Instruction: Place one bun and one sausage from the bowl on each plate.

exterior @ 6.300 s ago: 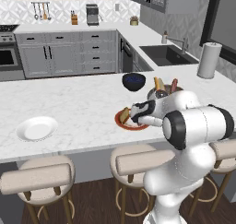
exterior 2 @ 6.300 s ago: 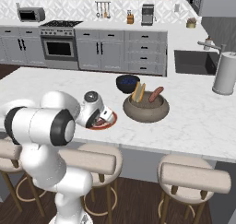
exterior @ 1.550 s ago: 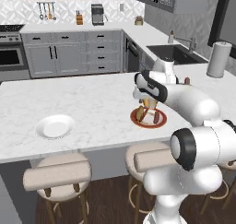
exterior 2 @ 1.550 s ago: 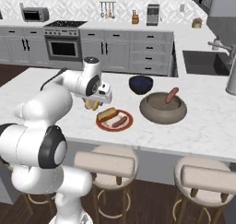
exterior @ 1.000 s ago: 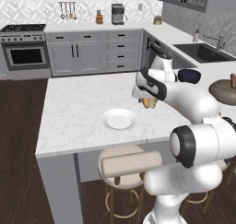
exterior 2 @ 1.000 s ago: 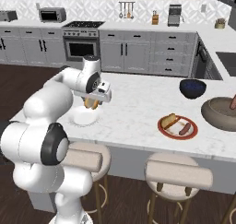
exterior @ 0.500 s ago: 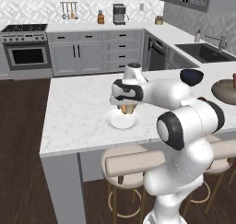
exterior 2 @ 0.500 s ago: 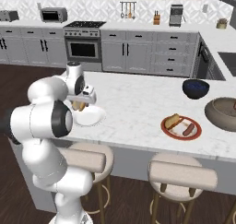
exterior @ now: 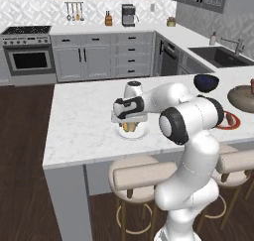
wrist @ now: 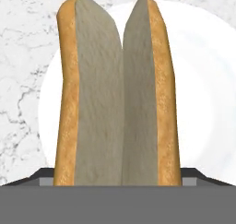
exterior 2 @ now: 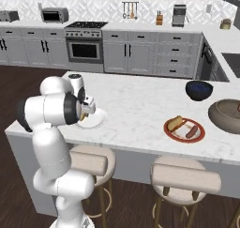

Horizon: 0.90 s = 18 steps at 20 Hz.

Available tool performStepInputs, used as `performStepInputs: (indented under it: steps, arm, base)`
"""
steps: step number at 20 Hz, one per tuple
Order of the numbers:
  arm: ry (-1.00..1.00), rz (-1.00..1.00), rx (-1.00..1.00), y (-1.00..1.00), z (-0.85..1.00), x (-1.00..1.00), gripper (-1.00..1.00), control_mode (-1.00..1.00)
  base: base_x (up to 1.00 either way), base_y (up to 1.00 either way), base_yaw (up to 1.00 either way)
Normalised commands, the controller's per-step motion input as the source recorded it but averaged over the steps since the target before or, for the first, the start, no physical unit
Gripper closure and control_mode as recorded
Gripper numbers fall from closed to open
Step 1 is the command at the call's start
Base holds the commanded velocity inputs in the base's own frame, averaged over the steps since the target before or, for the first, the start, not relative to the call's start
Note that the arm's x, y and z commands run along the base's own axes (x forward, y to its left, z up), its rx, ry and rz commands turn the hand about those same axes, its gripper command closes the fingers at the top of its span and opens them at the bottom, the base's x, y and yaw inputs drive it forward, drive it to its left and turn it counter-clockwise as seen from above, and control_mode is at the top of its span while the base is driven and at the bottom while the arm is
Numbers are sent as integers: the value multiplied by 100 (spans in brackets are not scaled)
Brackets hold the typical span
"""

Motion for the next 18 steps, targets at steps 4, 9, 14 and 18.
performStepInputs:
  steps: [4,9,14,18]
  arm:
    - [0,-2,0,2,-53,0,-100,-100]
    - [0,-2,0,0,-9,4,-100,-100]
    - [0,-4,1,0,35,17,-100,-100]
    - [0,-6,2,0,73,2,-100,-100]
  base:
    - [0,0,0]
    - [0,0,0]
    - [0,0,0]
    - [0,0,0]
